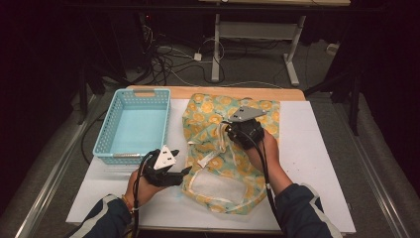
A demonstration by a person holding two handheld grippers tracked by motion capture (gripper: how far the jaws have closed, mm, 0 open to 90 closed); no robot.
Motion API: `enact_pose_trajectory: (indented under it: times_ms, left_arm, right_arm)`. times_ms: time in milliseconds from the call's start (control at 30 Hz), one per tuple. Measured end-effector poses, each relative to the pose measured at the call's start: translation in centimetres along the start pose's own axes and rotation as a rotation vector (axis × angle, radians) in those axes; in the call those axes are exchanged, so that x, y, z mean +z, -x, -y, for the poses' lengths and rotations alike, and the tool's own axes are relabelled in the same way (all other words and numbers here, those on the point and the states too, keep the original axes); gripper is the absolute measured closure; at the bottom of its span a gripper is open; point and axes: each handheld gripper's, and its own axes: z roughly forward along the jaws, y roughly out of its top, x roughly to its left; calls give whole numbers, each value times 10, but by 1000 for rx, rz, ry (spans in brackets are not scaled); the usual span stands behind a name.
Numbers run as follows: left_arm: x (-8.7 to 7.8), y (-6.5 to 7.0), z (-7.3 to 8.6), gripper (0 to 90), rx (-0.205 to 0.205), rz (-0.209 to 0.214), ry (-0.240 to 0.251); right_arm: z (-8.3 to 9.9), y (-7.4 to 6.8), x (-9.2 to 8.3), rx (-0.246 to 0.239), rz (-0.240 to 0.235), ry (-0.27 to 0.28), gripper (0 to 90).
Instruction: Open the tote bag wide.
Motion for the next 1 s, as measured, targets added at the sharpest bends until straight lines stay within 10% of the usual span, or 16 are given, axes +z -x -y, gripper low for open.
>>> enact_pose_trajectory:
  times_ms: [233,600,1000]
  left_arm:
    - [25,-3,-8,323,-42,-4,-32]
    - [26,-9,-9,857,-45,35,-47]
    - [6,-15,3,873,-36,46,-31]
  right_arm:
    - [13,-5,-9,-2,-35,13,900]
    - [29,-19,-24,-2,-128,52,821]
    - [63,-23,-55,-14,-140,70,513]
